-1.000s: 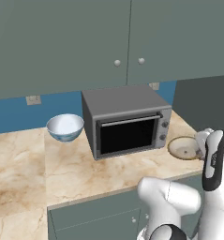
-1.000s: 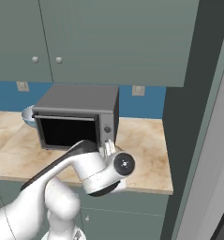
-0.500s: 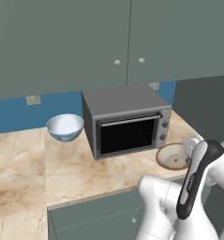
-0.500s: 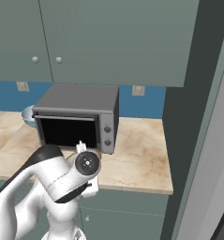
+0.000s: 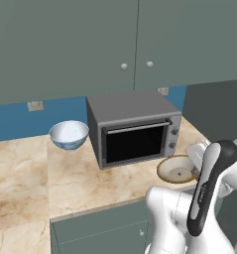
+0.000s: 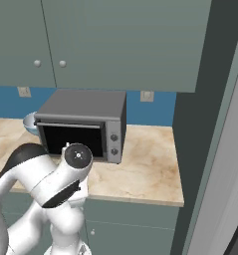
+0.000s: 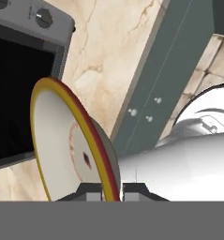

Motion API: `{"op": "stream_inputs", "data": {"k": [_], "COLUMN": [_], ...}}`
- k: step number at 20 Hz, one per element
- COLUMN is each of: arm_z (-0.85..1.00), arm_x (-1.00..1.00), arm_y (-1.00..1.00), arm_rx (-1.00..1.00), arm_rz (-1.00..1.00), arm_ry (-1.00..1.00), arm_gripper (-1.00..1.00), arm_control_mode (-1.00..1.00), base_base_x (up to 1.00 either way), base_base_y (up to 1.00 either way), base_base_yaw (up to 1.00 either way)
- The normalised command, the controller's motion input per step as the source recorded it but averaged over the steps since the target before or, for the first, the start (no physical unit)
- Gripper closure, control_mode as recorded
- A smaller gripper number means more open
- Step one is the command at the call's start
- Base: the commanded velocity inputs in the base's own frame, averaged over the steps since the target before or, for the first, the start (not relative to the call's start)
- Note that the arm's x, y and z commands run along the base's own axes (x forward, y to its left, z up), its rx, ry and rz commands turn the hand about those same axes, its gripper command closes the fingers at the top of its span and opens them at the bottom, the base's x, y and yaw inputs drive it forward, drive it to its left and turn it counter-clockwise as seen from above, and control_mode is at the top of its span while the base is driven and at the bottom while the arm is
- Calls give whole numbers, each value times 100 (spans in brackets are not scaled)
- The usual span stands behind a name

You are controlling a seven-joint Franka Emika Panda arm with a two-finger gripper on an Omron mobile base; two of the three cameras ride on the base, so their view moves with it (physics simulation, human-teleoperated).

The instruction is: Pick up the bowls on the counter and stack them on top of one another in the open cabinet. Place the smaller bowl on top of the larger bowl.

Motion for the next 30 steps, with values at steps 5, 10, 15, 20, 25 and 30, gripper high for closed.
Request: {"op": "stream_inputs", "data": {"k": [5, 10, 15, 20, 25, 30], "arm_z": [-9, -3, -3, -1, 0, 0], "arm_x": [-8, 0, 0, 0, 2, 7], "arm_y": [53, 94, 84, 75, 66, 57], "arm_rx": [0, 0, 0, 0, 0, 0], "arm_rz": [6, -2, -3, -11, -20, -24], "arm_ry": [0, -3, -7, -15, -19, -17], "arm_gripper": [100, 100, 100, 100, 100, 100], "arm_control_mode": [-100, -100, -100, -100, -100, -100], "base_base_x": [0, 0, 0, 0, 0, 0], "base_base_y": [0, 0, 0, 0, 0, 0], "base_base_yaw": [0, 0, 0, 0, 0, 0]}}
